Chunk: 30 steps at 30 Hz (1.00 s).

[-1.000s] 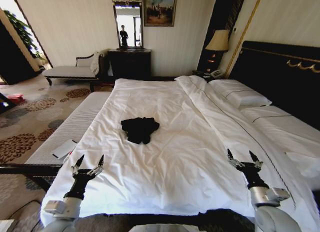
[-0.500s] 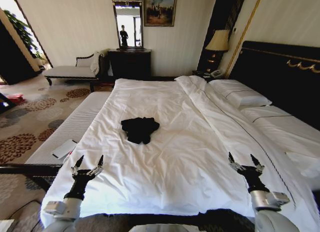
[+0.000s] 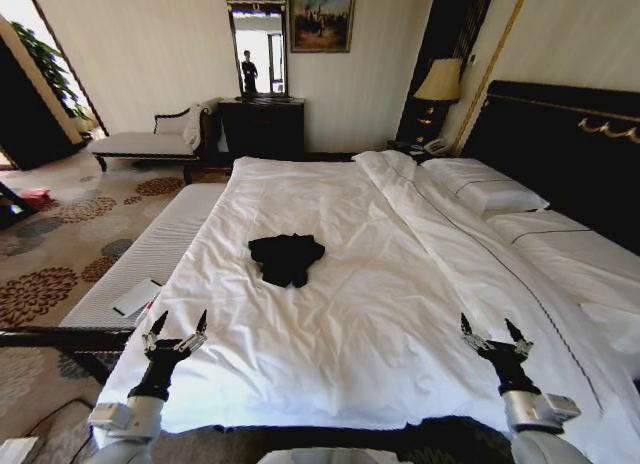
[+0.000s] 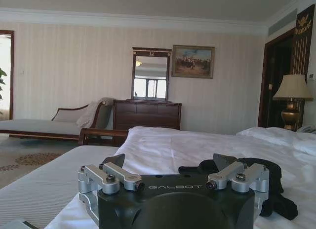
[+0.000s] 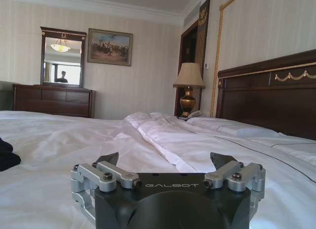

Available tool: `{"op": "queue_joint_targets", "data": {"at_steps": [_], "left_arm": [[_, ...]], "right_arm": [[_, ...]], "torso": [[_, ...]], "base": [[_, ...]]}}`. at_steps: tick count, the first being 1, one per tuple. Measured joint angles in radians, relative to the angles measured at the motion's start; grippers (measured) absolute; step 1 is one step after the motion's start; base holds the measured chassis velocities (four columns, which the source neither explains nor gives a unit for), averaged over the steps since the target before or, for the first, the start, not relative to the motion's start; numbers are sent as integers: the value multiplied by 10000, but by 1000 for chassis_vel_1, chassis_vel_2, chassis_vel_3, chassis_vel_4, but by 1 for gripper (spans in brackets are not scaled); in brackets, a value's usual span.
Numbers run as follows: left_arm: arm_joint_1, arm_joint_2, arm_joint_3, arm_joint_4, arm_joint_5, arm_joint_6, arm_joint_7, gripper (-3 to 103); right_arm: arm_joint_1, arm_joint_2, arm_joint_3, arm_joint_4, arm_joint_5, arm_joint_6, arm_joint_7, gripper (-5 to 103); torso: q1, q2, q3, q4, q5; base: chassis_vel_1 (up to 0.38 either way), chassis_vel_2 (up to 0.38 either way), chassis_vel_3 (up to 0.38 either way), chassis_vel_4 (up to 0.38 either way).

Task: Fold the clothes on the bed.

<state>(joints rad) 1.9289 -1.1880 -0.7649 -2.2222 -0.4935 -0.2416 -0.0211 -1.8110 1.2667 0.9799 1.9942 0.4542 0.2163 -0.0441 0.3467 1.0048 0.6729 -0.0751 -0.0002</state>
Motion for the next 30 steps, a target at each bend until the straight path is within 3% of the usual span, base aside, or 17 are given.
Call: {"op": "queue_joint_targets", "data": {"at_steps": [19, 30], "left_arm": [[-35, -36, 37, -14, 27, 3, -111, 100], [-71, -102, 116, -29, 40, 2, -115, 100]], "right_arm": [[-61, 93, 68, 2, -113, 28, -27, 100], [-83, 207, 105, -15, -344, 76, 106, 100]], "torso": [[0, 0, 0, -2, 2], [-1, 0, 0, -2, 6]], "base": [[125, 121, -128, -129], [19, 21, -24, -18]]}}
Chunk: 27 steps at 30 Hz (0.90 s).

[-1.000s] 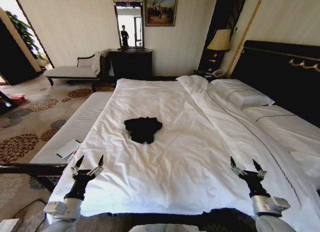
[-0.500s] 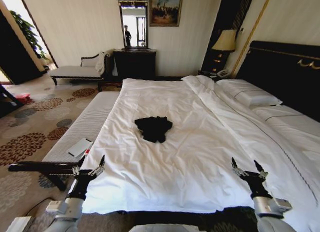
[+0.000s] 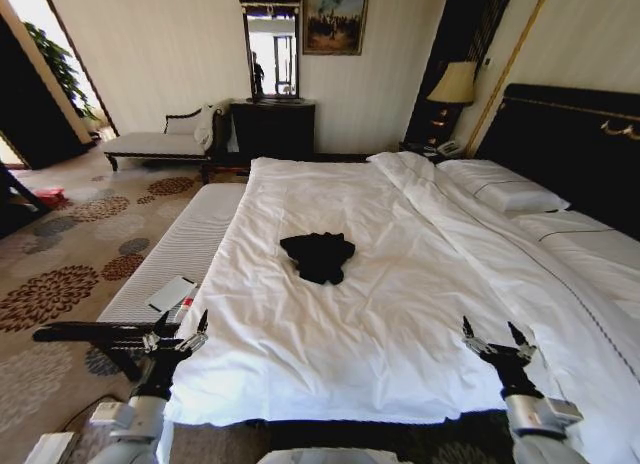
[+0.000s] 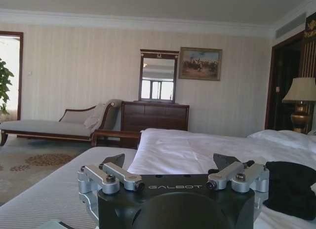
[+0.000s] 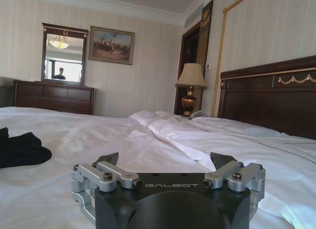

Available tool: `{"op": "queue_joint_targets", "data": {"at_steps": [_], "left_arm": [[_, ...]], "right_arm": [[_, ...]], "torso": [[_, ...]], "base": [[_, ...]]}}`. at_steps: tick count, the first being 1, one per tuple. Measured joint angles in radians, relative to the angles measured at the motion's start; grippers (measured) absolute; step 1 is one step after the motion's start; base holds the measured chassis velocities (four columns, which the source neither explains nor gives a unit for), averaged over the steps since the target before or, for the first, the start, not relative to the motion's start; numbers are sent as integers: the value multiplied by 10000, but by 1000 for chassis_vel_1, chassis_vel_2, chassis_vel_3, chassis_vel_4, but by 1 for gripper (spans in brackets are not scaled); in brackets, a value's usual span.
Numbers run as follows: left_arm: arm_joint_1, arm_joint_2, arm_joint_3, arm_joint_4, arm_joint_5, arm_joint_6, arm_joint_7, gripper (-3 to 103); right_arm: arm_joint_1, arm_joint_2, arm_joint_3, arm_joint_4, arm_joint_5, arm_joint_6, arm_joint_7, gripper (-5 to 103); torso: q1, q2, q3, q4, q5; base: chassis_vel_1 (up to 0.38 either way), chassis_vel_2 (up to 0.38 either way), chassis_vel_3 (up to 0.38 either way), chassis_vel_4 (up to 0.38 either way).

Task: Fold the clothes on the bed.

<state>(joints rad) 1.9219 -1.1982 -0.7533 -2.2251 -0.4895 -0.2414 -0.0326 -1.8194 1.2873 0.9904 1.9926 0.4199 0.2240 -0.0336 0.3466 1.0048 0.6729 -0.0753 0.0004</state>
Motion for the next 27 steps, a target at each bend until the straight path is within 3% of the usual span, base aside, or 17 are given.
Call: {"op": "queue_joint_targets", "data": {"at_steps": [27], "left_arm": [[-70, -70, 53, -5, 73, 47, -54, 100]], "right_arm": [[72, 33, -167, -145, -352, 202, -126, 100]], "torso": [[0, 0, 0, 0, -4]], "base": [[-18, 23, 18, -22]]}}
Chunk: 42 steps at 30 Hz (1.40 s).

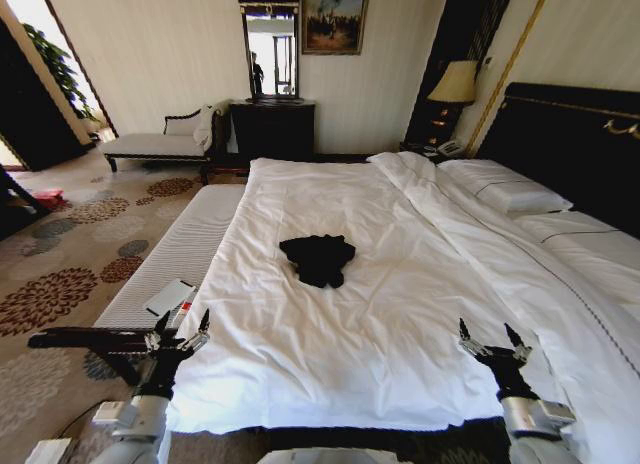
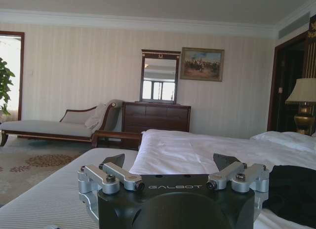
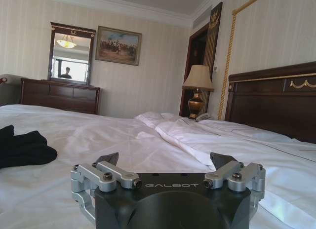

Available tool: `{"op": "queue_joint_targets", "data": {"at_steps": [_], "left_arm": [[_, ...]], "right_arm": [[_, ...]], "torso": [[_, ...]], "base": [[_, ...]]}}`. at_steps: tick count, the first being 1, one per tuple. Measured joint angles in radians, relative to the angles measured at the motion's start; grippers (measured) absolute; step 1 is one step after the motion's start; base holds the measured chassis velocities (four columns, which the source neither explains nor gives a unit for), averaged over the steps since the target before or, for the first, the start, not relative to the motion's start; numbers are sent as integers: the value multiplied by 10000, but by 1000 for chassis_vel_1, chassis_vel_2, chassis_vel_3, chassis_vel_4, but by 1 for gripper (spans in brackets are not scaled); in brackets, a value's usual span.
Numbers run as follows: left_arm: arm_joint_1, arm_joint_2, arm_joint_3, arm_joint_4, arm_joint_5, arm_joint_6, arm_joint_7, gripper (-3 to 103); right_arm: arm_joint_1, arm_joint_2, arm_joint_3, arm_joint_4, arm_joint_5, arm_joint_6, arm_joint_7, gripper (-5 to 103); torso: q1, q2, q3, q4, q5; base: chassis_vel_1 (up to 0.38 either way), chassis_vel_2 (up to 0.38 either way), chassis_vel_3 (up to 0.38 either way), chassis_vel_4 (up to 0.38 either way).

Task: Fold the clothes on the bed.

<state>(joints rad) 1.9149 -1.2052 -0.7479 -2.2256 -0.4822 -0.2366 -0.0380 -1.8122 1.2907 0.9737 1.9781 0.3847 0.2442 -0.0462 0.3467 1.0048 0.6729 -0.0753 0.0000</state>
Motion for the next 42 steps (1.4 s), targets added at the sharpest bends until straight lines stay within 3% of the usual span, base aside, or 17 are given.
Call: {"op": "queue_joint_targets", "data": {"at_steps": [37, 42], "left_arm": [[-167, 38, 73, 95, 76, 124, -111, 100], [-559, 273, 117, 97, 7, 424, -310, 100]], "right_arm": [[85, 33, -327, 395, -48, -230, 373, 100], [48, -402, -547, 1000, 112, -784, 226, 100]], "torso": [[1, -1, 0, 0, 1], [0, 0, -1, 1, 0]], "base": [[-37, 34, 33, -37], [0, 0, 0, 0]]}}
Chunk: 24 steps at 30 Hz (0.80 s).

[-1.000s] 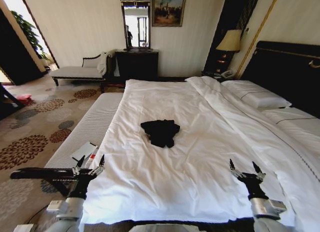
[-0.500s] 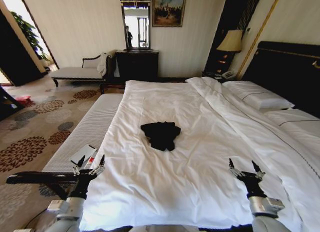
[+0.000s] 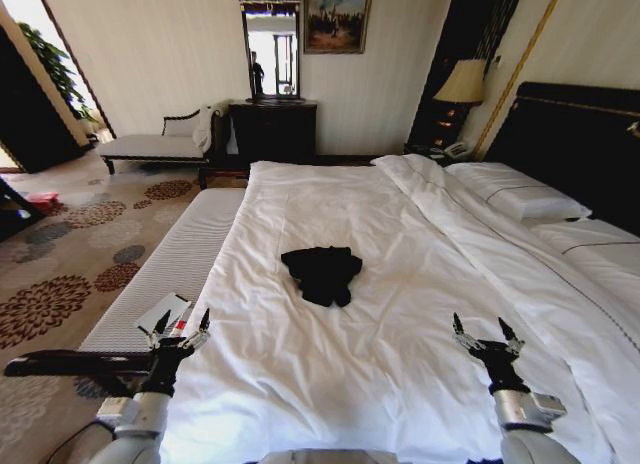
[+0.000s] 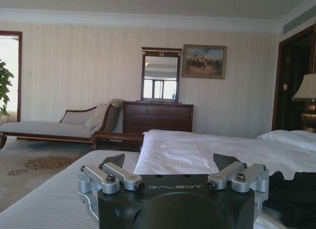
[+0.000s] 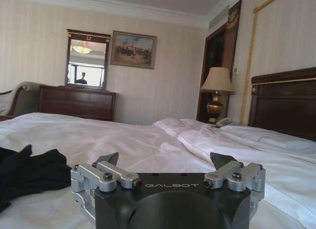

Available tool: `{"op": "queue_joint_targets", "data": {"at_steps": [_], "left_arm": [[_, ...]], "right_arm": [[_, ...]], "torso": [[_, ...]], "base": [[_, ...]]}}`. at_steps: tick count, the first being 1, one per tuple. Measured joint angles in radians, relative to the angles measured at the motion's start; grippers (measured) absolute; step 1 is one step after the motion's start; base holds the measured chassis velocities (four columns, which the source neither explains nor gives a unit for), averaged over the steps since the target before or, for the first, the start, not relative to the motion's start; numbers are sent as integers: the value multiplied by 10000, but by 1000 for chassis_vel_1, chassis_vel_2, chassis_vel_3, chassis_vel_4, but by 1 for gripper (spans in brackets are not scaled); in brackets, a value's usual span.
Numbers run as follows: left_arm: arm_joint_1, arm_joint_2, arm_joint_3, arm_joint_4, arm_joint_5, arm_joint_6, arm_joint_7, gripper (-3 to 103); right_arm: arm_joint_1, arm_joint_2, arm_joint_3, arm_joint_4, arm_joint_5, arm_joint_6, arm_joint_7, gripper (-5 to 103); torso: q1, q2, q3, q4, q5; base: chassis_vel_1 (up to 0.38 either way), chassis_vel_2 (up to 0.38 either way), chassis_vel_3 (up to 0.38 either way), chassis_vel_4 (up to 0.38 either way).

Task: Fold the clothes on the bed.

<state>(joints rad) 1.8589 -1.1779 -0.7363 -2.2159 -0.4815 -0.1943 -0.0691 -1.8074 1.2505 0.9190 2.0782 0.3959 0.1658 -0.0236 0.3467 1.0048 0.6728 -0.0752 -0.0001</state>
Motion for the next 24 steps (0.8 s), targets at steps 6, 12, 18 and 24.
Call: {"op": "queue_joint_targets", "data": {"at_steps": [6, 12, 18, 24], "left_arm": [[-919, 523, 348, 76, -298, 581, -447, 100], [-2479, 1379, 1290, 411, -1049, 1836, -1299, 100], [-3521, 2047, 2132, 918, -1934, 2400, -1679, 100], [-4251, 2970, 2924, 1430, -2537, 2537, -1655, 100]], "right_arm": [[117, -989, -369, 553, 938, -712, -317, 100], [663, -2904, -771, 719, 2260, -1600, -345, 100], [1493, -3889, -1197, 584, 4169, -2398, -215, 100], [2858, -4925, -1914, -73, 5750, -2986, -130, 100]], "torso": [[0, 0, 1, 0, 0], [1, 0, 1, -2, 1], [1, -1, 2, 1, -1], [1, -1, 2, 2, 3]], "base": [[0, 0, 0, 0], [0, 0, 0, 0], [0, 0, 0, 0], [0, 0, 0, 0]]}}
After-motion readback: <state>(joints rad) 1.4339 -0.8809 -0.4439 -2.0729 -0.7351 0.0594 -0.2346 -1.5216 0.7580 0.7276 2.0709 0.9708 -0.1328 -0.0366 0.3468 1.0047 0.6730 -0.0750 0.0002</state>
